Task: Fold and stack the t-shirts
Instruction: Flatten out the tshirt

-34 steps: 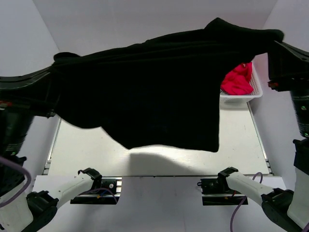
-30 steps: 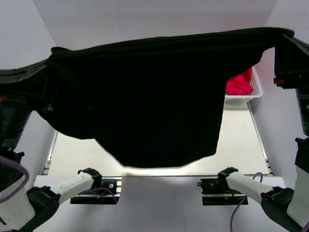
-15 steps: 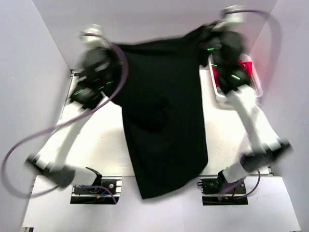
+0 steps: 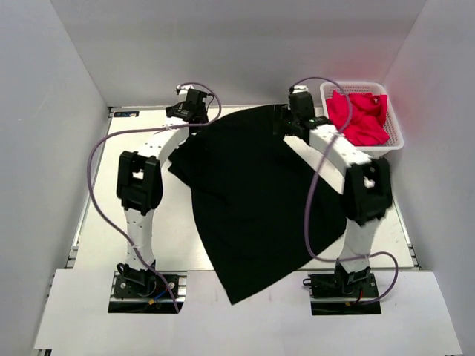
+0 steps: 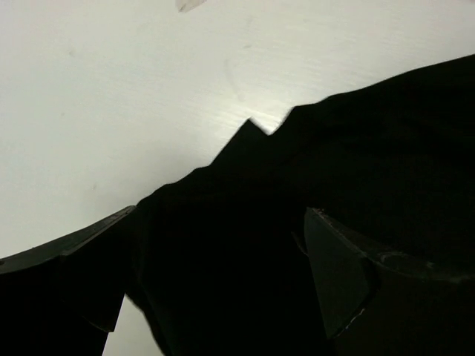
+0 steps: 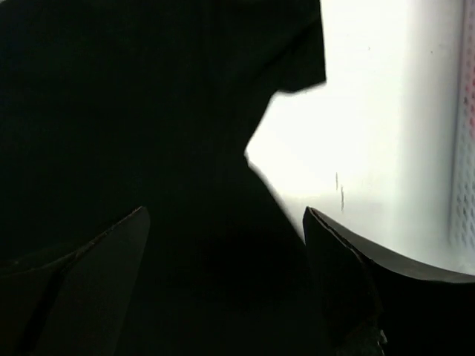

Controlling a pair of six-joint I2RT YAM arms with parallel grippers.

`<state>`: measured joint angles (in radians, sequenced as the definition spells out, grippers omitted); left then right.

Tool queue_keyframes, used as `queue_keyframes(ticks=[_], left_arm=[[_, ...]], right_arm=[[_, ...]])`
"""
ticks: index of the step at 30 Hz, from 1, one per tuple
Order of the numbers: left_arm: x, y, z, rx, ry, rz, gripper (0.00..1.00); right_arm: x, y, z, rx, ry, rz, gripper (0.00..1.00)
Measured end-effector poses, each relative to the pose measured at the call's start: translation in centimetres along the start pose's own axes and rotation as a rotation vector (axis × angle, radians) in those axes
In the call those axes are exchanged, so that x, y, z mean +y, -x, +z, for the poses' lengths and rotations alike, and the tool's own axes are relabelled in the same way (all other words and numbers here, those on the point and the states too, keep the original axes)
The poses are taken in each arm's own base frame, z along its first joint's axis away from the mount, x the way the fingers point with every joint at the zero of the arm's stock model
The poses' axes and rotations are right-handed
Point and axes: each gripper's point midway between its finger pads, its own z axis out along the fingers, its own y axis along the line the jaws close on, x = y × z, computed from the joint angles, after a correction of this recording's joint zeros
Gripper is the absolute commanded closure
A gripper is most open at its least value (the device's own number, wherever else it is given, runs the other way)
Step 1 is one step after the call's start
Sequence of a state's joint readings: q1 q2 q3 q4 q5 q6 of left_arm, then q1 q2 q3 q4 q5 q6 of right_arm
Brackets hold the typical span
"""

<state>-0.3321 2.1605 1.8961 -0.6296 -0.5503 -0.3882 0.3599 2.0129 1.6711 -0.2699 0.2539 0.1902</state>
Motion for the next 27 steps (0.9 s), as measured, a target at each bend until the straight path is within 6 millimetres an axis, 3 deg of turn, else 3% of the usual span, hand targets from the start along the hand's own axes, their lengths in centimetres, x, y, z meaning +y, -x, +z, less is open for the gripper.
queue_keyframes(ticks=[5, 8, 10, 13, 17, 19, 22, 24, 27], left_arm=[[-1.6, 0.2, -3.3, -0.053, -0.174, -0.005, 0.00], [-3.5, 0.8, -3.8, -0.081, -0.265, -0.005, 0.00], [-5.0, 0.9, -3.4, -0.081, -0.306, 0.002, 0.00], [-7.2, 0.4, -1.3, -0.062, -0.341, 0.017, 0.00], [-8.1, -3.6, 1.8, 0.028, -0.331, 0.054, 0.00], [-7.8, -5.8, 3.0, 0.072, -0.312, 0.059, 0.00], [-6.1, -9.2, 4.0, 0.129, -0.245, 0.068, 0.00], [-5.1, -9.6, 3.6, 0.127, -0.214, 0.043, 0.00], [-1.9, -11.7, 2.1, 0.167, -0.121, -0.016, 0.00]], right_arm=[[1.8, 0.5, -9.9, -0.108, 0.144, 0.066, 0.10], [2.9, -1.7, -13.3, -0.125, 0.220, 0.108, 0.10], [3.1, -5.9, -13.8, -0.051, 0.242, 0.124, 0.10], [2.3, -14.9, -13.8, 0.156, 0.222, 0.141, 0.10], [0.9, -22.8, -15.8, 0.331, 0.196, 0.175, 0.10], [0.8, -24.4, -16.8, 0.361, 0.204, 0.197, 0.10], [0.9, -24.9, -17.1, 0.371, 0.211, 0.218, 0.10], [0.9, -25.1, -16.6, 0.380, 0.198, 0.222, 0.10], [0.5, -25.9, -14.7, 0.436, 0.136, 0.208, 0.10]])
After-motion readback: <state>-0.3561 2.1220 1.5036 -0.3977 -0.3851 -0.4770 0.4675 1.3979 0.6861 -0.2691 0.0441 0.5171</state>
